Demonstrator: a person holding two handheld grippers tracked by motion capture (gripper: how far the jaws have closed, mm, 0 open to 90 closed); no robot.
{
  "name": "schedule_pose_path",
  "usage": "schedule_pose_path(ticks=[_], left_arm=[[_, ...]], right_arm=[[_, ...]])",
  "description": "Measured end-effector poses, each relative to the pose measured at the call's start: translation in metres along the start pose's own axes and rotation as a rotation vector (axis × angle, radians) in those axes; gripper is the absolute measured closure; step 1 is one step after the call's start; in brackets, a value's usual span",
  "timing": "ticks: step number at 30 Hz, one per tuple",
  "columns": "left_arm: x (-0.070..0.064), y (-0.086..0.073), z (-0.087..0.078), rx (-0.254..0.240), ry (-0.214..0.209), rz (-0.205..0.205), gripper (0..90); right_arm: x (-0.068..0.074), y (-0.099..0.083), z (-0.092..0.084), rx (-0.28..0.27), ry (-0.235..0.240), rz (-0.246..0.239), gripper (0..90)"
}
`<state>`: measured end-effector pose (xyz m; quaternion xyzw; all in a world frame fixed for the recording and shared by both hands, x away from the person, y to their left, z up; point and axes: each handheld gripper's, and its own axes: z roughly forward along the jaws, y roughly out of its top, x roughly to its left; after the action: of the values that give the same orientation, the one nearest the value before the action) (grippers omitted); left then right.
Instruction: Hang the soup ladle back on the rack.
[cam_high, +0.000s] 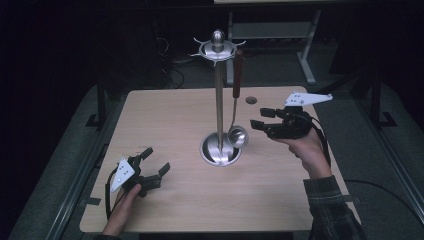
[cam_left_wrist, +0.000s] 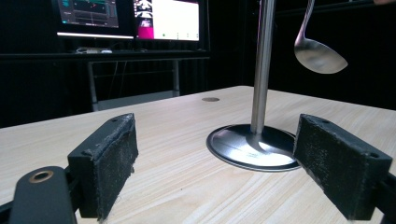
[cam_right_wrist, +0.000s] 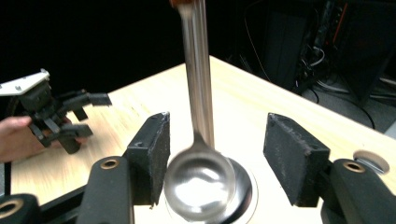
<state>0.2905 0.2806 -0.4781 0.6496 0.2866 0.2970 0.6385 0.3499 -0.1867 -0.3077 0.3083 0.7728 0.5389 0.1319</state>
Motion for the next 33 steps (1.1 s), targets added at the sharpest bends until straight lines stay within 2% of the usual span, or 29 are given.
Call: schedule_pose_path(ticks=[5, 7, 14, 25, 31, 33], left_arm=[[0.001, 0.000, 0.000, 0.005, 0.001, 0.008, 13.1], [-0.001, 0.000, 0.000, -0.003, 0.002, -0.007, 13.1], [-0.001, 0.000, 0.000, 0.001, 0.003, -0.011, 13.1], [0.000, 0.000, -0.001, 0.006, 0.001, -0.005, 13.1], [-0.001, 0.000, -0.001, 0.005, 0.001, -0.004, 13.1], [-0.001, 0.000, -0.001, 0.005, 0.001, -0.004, 13.1]], right_arm=[[-0.003, -0.022, -0.001, 0.020, -0.014, 0.018, 36.3], [-0.004, -0.032, -0.003, 0.027, -0.021, 0.026, 35.2], [-0.007, -0.059, -0.006, 0.038, -0.047, 0.035, 30.7], [-0.010, -0.095, -0.013, 0.083, -0.090, 0.063, 24.4], [-0.009, -0.123, -0.015, 0.159, -0.175, 0.051, 19.6], [-0.008, -0.130, -0.015, 0.182, -0.184, 0.049, 17.2]])
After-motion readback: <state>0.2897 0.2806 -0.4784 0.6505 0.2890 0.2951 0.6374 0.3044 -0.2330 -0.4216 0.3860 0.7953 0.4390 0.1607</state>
